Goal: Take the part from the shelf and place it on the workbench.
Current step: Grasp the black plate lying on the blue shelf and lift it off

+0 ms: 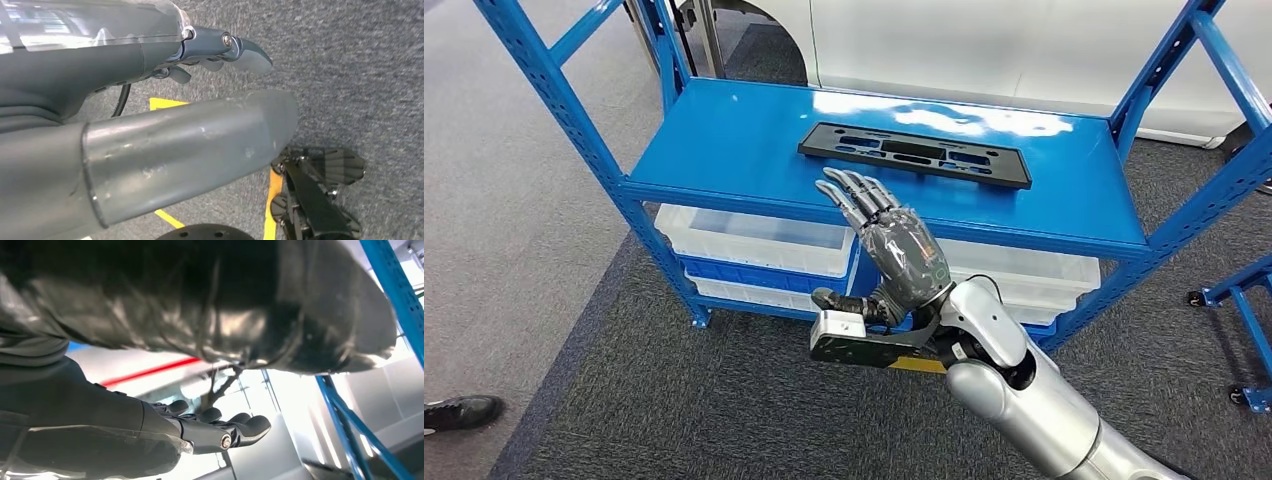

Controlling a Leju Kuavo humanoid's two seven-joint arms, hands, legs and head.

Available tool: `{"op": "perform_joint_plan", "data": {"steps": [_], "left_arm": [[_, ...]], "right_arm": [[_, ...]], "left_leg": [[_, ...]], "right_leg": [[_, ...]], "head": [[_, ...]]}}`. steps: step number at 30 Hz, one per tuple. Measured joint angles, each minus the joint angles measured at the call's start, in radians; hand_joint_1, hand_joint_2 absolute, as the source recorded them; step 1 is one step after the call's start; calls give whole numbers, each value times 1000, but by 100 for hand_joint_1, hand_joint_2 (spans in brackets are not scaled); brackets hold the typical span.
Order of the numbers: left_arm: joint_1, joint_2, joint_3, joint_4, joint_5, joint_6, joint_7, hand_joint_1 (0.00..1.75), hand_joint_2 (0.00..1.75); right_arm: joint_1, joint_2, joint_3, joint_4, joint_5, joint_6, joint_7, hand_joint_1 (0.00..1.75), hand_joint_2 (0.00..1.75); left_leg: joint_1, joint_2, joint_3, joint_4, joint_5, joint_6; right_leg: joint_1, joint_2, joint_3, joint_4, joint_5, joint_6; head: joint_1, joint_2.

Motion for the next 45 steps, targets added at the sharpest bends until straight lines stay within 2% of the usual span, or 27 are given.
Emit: {"op": "perform_joint_plan", "data": {"steps": [3, 7, 8, 10, 11, 12, 13, 14, 16, 17, 22, 24, 26, 27, 28, 29, 31, 32, 33, 36, 38, 39, 41, 42, 43, 44, 45], "left_arm": [[0, 2, -29, 3, 37, -5, 15, 0, 0], [-1, 6, -72, 4, 94, -10, 39, 0, 0], [-1, 6, -84, 4, 109, -11, 46, 0, 0], [0, 6, -109, 5, 135, -14, 61, 0, 0], [-1, 6, -122, 6, 147, -16, 68, 0, 0], [-1, 7, -134, 7, 157, -18, 75, 0, 0], [-1, 7, -144, 8, 166, -20, 81, 0, 0], [0, 7, -153, 9, 174, -21, 87, 0, 0], [0, 7, -167, 10, 182, -23, 94, 0, 0], [0, 7, -172, 11, 184, -24, 95, 0, 0], [-3, 6, -190, 13, 191, -22, 95, 0, 0], [-3, 6, -194, 14, 194, -21, 95, 0, 0], [-3, 6, -196, 14, 195, -21, 94, 0, 0], [-2, 7, -196, 14, 195, -21, 93, 0, 0], [0, 7, -197, 14, 195, -21, 93, 0, 0], [1, 6, -197, 14, 196, -20, 93, 0, 0], [2, 7, -197, 16, 196, -19, 93, 0, 0], [2, 7, -198, 17, 196, -19, 92, 0, 0], [1, 7, -198, 18, 195, -18, 90, 0, 0], [0, 7, -200, 20, 192, -19, 85, 0, 0], [3, 6, -200, 20, 191, -19, 84, 0, 0], [3, 6, -200, 20, 190, -19, 83, 0, 0], [3, 7, -201, 20, 189, -18, 81, 0, 0], [2, 7, -201, 20, 189, -16, 78, 0, 0], [2, 7, -202, 20, 190, -14, 75, 0, 0], [1, 7, -203, 20, 191, -11, 71, 0, 0], [2, 6, -203, 20, 192, -10, 68, 0, 0]], "right_arm": [[-38, -12, 51, -21, 64, -26, 20, 0, 0], [-88, -28, 121, -49, 165, -66, 53, 0, 0], [-102, -34, 134, -52, 191, -77, 63, 0, 0], [-126, -48, 163, -51, 242, -92, 84, 0, 0], [-133, -55, 178, -49, 266, -97, 96, 0, 0], [-138, -60, 190, -45, 289, -101, 107, 0, 0], [-143, -66, 198, -41, 309, -104, 118, 0, 0], [-151, -70, 203, -35, 327, -105, 129, 0, 0], [-166, -76, 208, -19, 345, -102, 146, 0, 0], [-172, -78, 208, -9, 346, -99, 150, 0, 0], [-186, -86, 206, 46, 323, -87, 150, 0, 0], [-189, -86, 202, 60, 317, -86, 150, 0, 0], [-190, -86, 201, 73, 315, -86, 149, 0, 0], [-190, -86, 201, 79, 314, -85, 148, 0, 0], [-190, -86, 201, 84, 313, -85, 147, 0, 0], [-190, -86, 201, 88, 312, -84, 146, 0, 0], [-190, -85, 201, 94, 312, -83, 143, 0, 0], [-190, -84, 201, 97, 312, -82, 142, 0, 0], [-190, -83, 200, 99, 312, -80, 140, 0, 0], [-190, -82, 199, 105, 311, -78, 139, 0, 0], [-191, -82, 197, 108, 311, -77, 138, 0, 0], [-191, -82, 196, 110, 311, -77, 138, 0, 0], [-188, -82, 196, 114, 311, -75, 138, 0, 0], [-185, -82, 196, 116, 311, -74, 137, 0, 0], [-182, -82, 196, 119, 311, -73, 136, 0, 0], [-180, -82, 195, 121, 311, -72, 134, 0, 0], [-179, -82, 194, 122, 311, -72, 133, 0, 0]], "left_leg": [[-2, 0, -1, 2, -1, 3], [2, 0, 12, -24, 11, 22], [6, 0, 17, -34, 16, 25], [9, 0, 20, -39, 18, 29], [9, -2, 21, -39, 17, 29], [10, -4, 22, -37, 14, 28], [11, -7, 24, -34, 10, 26], [13, -10, 27, -29, 4, 21], [16, -15, 30, -13, -14, 6], [16, -17, 27, -5, -21, -3], [20, -15, 16, 20, -44, -31], [22, -7, -31, 113, -86, -39], [22, -3, -116, 255, -130, -42], [22, -3, -150, 301, -133, -41], [21, -3, -166, 309, -114, -38], [20, -3, -162, 276, -73, -33], [14, -2, -118, 148, 18, -18], [10, -1, -95, 95, 43, -9], [6, 0, -79, 60, 47, -2], [5, 0, -57, 21, 26, 11], [9, -2, -34, 6, 23, 19], [10, -2, -23, 0, 21, 23], [8, -3, -11, -1, 13, 30], [8, -4, -6, -1, 9, 32], [7, -6, 1, 0, 2, 32], [6, -9, 10, 0, -5, 31], [5, -11, 22, 1, -14, 29]], "right_leg": [[-3, 0, 0, -3, 2, 3], [-4, 2, 0, 2, -6, 16], [-3, 6, -17, 38, -26, 17], [-5, 12, -85, 163, -82, 19], [-7, 13, -122, 225, -99, 22], [-10, 13, -148, 261, -99, 24], [-13, 13, -157, 260, -77, 27], [-17, 13, -147, 220, -37, 29], [-21, 15, -102, 100, 34, 32], [-21, 18, -85, 60, 48, 29], [-15, 22, -72, 35, 30, -5], [-16, 19, -60, 30, 24, -17], [-12, 16, -50, 29, 15, -24], [-11, 15, -44, 29, 9, -25], [-9, 15, -36, 29, 3, -26], [-7, 15, -25, 29, -5, -25], [-4, 15, -1, 27, -21, -22], [-3, 16, 7, 25, -28, -18], [-2, 15, 11, 22, -32, -14], [-2, 13, 15, 24, -31, 3], [-3, 14, 2, 62, -45, 10], [-4, 15, -24, 108, -64, 12], [-3, 16, -103, 225, -108, 17], [-3, 16, -141, 268, -116, 18], [-3, 16, -164, 279, -102, 18], [-3, 16, -170, 255, -66, 17], [-2, 17, -160, 200, -12, 13]], "head": [[0, 0], [0, 0], [0, 0], [0, 0], [0, 0], [0, 0], [0, 0], [0, 0], [0, 0], [0, 0], [-1, 0], [-1, 0], [-2, 0], [-2, 0], [-2, 0], [-2, 0], [-1, 0], [-1, 0], [-1, 0], [-1, 0], [-1, 0], [-1, 0], [-1, 0], [-1, 0], [-1, 0], [-1, 0], [-1, 0]]}}
